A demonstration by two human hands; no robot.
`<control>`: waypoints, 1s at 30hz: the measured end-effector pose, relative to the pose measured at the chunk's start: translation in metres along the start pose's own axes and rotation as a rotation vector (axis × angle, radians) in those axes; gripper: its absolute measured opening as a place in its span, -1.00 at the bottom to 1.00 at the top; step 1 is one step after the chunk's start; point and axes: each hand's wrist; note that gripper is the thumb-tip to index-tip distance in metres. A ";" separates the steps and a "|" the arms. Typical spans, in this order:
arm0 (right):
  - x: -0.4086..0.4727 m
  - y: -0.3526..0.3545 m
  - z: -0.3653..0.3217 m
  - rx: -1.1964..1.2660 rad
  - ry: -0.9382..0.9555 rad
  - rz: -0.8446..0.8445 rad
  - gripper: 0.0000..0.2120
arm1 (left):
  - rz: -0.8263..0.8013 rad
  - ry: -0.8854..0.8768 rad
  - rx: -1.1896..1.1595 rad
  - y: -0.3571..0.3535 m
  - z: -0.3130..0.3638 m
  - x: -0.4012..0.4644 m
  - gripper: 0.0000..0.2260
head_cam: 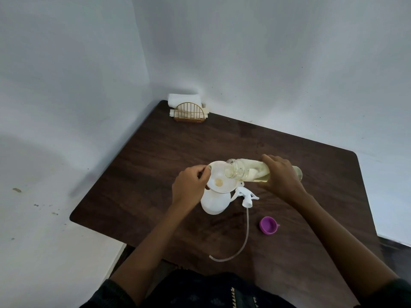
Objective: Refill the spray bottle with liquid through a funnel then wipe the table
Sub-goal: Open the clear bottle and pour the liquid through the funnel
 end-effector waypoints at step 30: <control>0.003 0.002 -0.002 -0.013 0.001 -0.008 -0.61 | 0.007 -0.020 -0.018 -0.002 -0.005 0.001 -0.70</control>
Point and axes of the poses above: each hand's wrist, its own x-axis towards the middle knuckle, its own y-axis out of the back of the hand, z = x × y, and after that the axes turned 4 degrees about x, right-handed
